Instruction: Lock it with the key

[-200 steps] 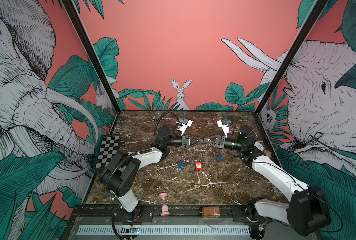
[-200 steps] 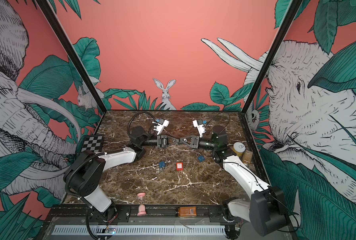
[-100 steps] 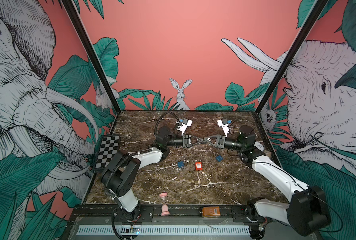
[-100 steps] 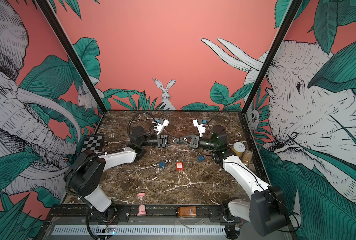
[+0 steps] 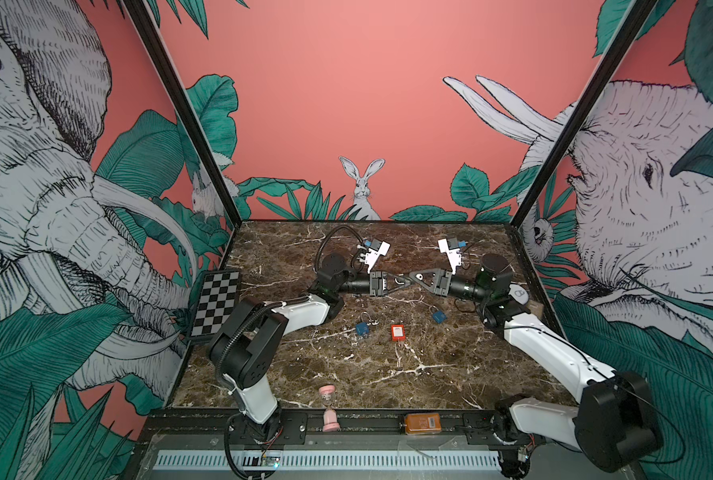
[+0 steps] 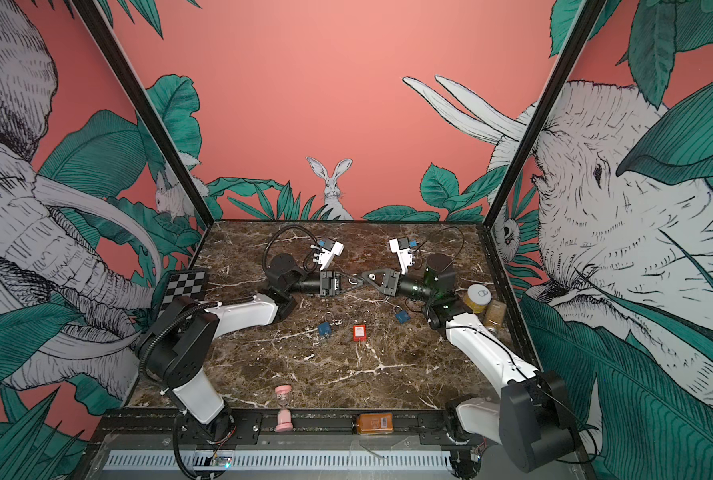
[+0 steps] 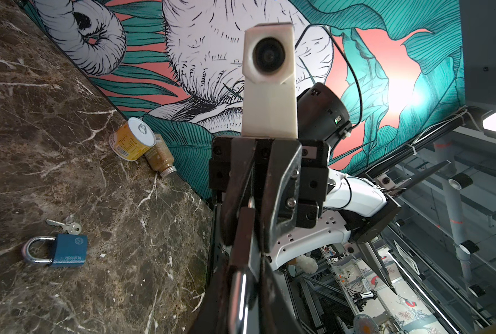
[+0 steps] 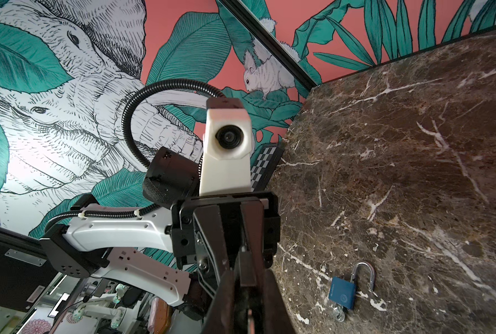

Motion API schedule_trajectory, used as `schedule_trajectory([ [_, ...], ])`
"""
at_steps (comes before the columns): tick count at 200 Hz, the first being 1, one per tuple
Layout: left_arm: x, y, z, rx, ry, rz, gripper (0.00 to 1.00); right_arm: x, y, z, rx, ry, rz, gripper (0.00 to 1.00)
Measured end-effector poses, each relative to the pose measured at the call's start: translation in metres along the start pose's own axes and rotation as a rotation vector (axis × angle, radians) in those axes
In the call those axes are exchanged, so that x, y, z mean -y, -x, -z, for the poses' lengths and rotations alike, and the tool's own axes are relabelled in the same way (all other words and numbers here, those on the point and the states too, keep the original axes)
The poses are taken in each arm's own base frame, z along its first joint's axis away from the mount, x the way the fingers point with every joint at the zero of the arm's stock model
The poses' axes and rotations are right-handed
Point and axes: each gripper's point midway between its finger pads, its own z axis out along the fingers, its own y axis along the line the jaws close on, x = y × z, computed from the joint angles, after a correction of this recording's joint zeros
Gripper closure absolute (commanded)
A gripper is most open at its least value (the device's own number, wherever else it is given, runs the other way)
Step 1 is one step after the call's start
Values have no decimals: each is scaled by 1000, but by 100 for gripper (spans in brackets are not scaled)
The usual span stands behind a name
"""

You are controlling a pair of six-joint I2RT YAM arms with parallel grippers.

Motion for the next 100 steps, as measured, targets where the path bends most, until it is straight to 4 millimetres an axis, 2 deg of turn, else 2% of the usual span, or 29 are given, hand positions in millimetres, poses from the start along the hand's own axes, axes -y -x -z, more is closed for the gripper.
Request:
schedule_trajectory([
  [13,0,0,0,0,0,4,82,0,0,0,2,0,3,100],
  [34,0,2,-1,3,2,0,71,0,0,0,3,0,9,100],
  [50,-1,3,-1,11,5,0,70,2,-1,0,1,-3,7,100],
  [80,-3,4,-1,17,16,2,73,4,-5,1,-3,-9,5,100],
  [100,-4,3,-1,15,18,-3,79,4,-6,2,-1,-12,10,100],
])
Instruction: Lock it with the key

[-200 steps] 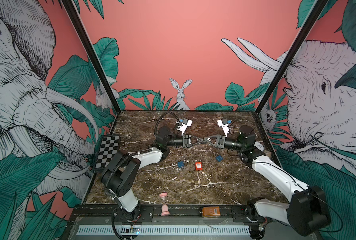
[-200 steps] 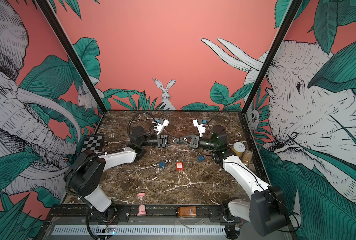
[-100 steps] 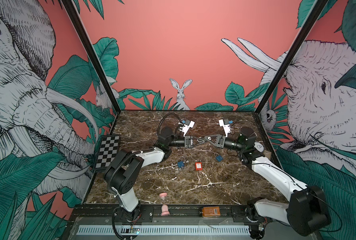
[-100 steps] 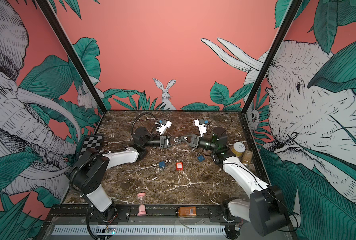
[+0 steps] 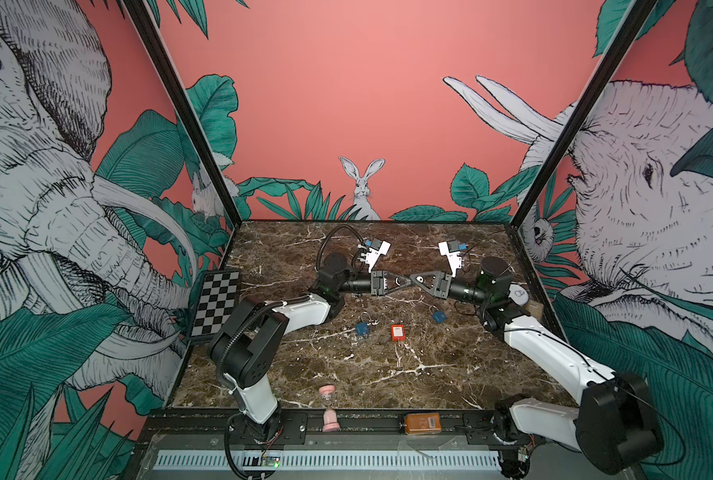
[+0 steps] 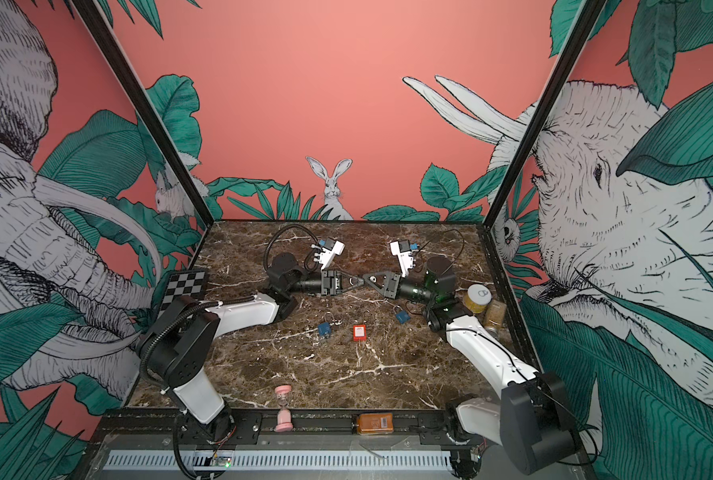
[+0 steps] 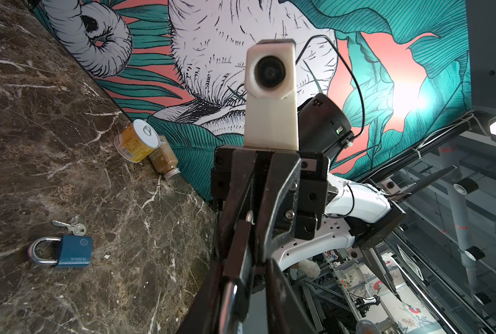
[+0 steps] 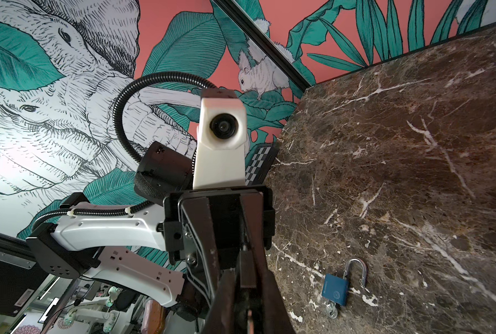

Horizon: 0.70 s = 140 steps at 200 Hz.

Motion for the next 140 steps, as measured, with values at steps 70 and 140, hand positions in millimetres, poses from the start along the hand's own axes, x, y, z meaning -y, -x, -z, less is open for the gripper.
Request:
schedule_trajectory([
  [70,-2,-2,0,-10,12,-5,100,1,1,3,8,-7,3,88],
  [140,-7,-6,3,-71,102,-109,100,0,15,33,10,-79,48,61],
])
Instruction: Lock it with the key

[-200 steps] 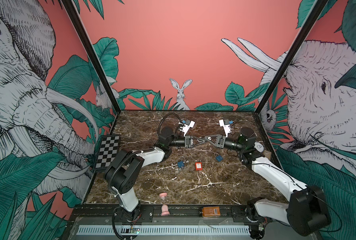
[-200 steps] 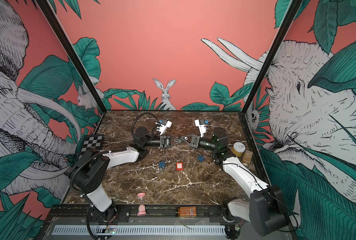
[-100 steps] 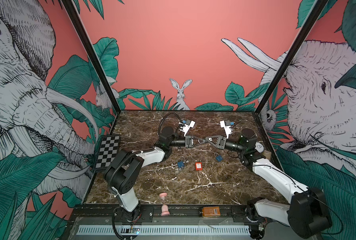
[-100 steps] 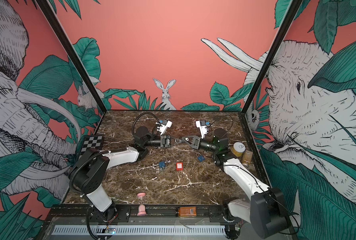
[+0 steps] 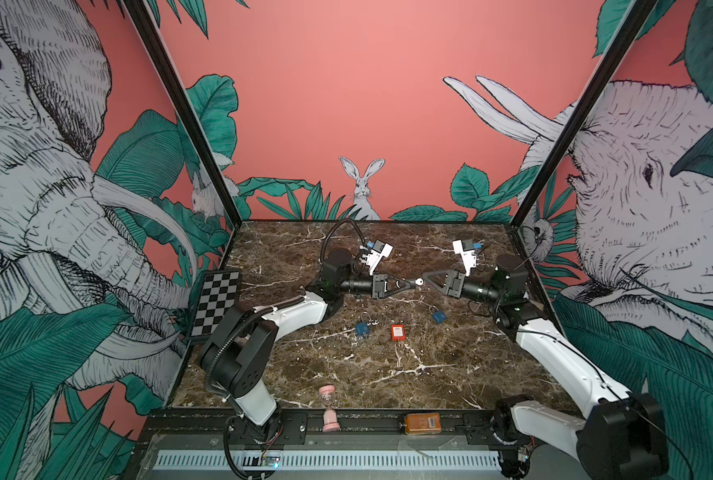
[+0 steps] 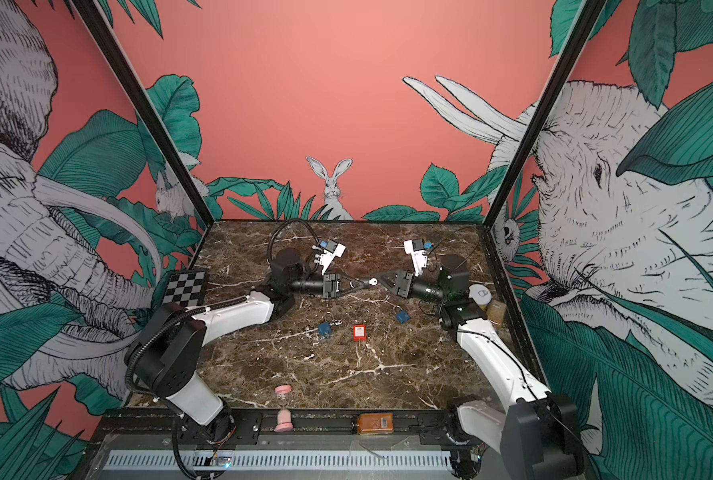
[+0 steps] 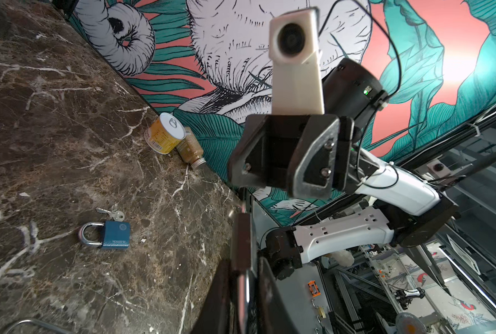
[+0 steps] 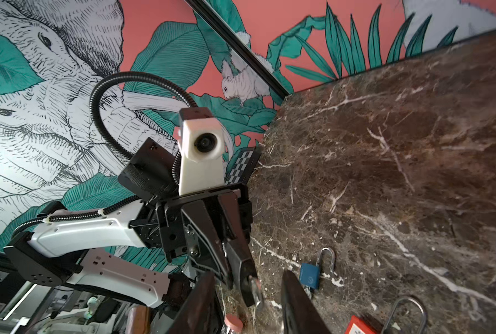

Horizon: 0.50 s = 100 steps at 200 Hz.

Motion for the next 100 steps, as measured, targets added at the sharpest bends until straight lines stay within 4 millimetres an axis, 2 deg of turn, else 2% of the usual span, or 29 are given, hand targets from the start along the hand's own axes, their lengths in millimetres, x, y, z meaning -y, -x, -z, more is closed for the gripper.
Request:
schedule_trajectory([
  [32,4,0,0,-17,-17,-21,100,-17,4,6,-14,29,64,65],
  [100,8,2,0,-15,-34,-36,100,-6,-7,2,-59,18,19,72],
])
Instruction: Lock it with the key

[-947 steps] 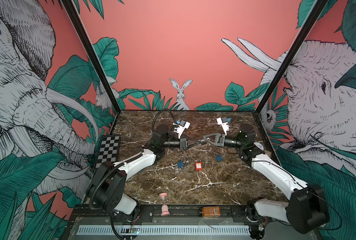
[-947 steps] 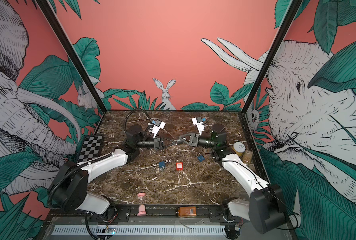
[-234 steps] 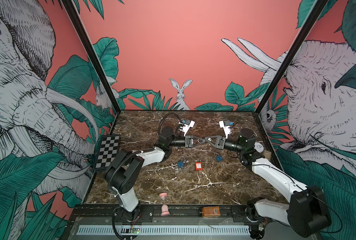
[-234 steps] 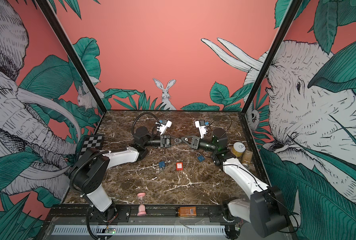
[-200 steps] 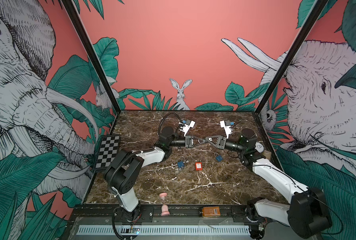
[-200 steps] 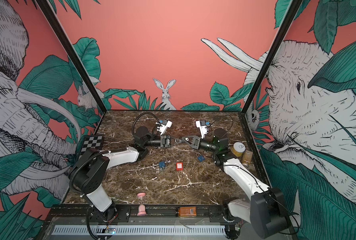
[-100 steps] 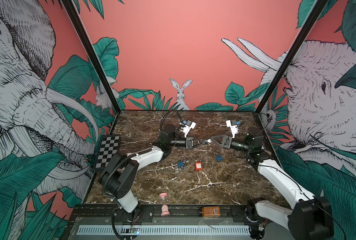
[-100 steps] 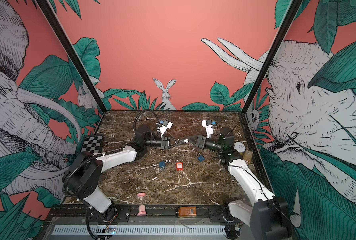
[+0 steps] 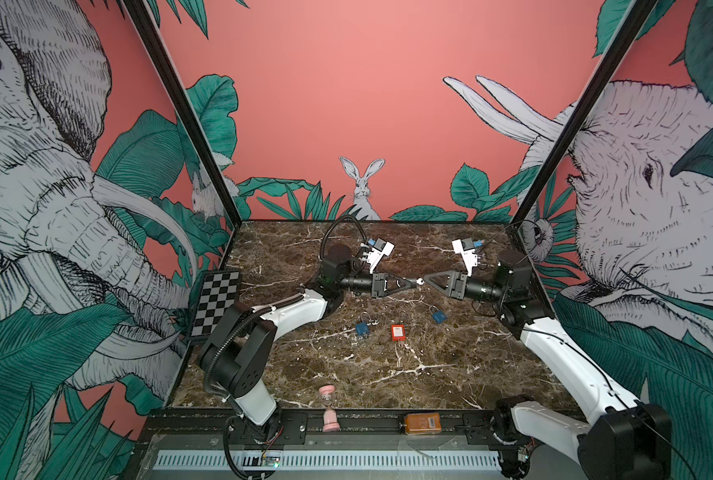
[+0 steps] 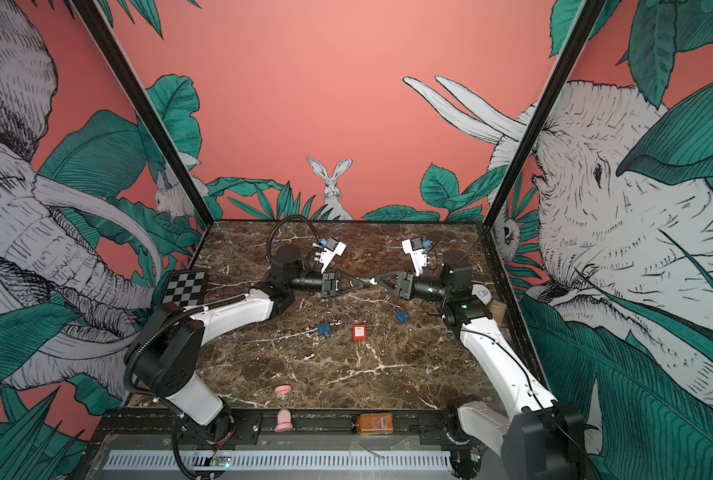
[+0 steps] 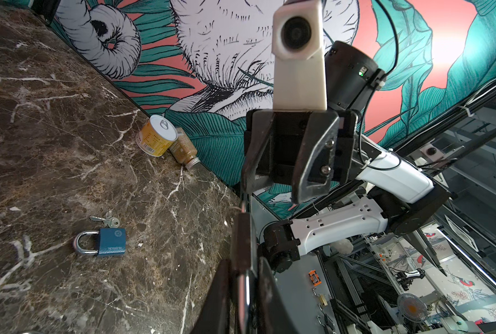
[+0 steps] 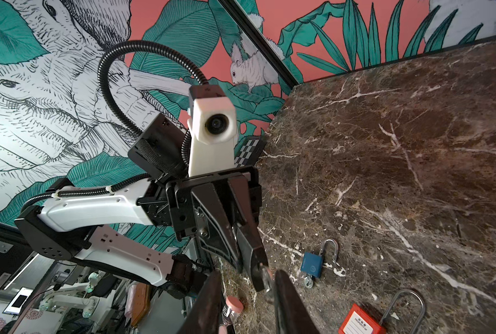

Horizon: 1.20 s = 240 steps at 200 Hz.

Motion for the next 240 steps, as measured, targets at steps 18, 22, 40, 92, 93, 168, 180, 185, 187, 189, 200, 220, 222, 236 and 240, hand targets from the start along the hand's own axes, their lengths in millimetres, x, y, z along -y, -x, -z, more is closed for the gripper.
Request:
schedule_trajectory([
  [18,0,0,0,1,-1,-1,100,1,-2,-1,-8,4,-9,74],
  [22,0,0,0,1,-1,0,100,1,-2,-1,-9,5,-10,74],
  [40,0,1,0,2,-1,3,100,1,-2,-1,-11,10,-12,76],
  [92,3,4,0,12,-10,1,100,1,-4,-4,-21,21,-16,77],
  [93,3,4,0,12,-11,1,100,2,-4,-4,-21,22,-16,77],
  [168,5,6,0,17,-17,-1,100,3,-8,-15,-43,43,-29,86],
  [180,5,6,0,17,-17,0,100,2,-7,-15,-41,46,-27,89],
  [185,5,6,0,17,-17,1,100,2,-7,-15,-40,47,-28,91],
  [187,6,6,0,17,-17,0,100,2,-7,-15,-39,47,-25,93],
  [189,6,6,0,17,-18,0,100,2,-7,-15,-39,48,-26,94],
  [200,6,6,0,18,-20,-3,100,2,-7,-15,-39,49,-26,97],
  [220,7,6,0,17,-22,-4,100,2,-7,-15,-39,53,-26,100],
  [222,7,6,0,17,-22,-4,100,2,-7,-15,-39,54,-26,100],
  [236,7,6,0,17,-22,-4,100,3,-8,-15,-37,57,-24,100],
  [240,6,6,0,17,-21,-4,100,3,-8,-14,-35,58,-25,100],
])
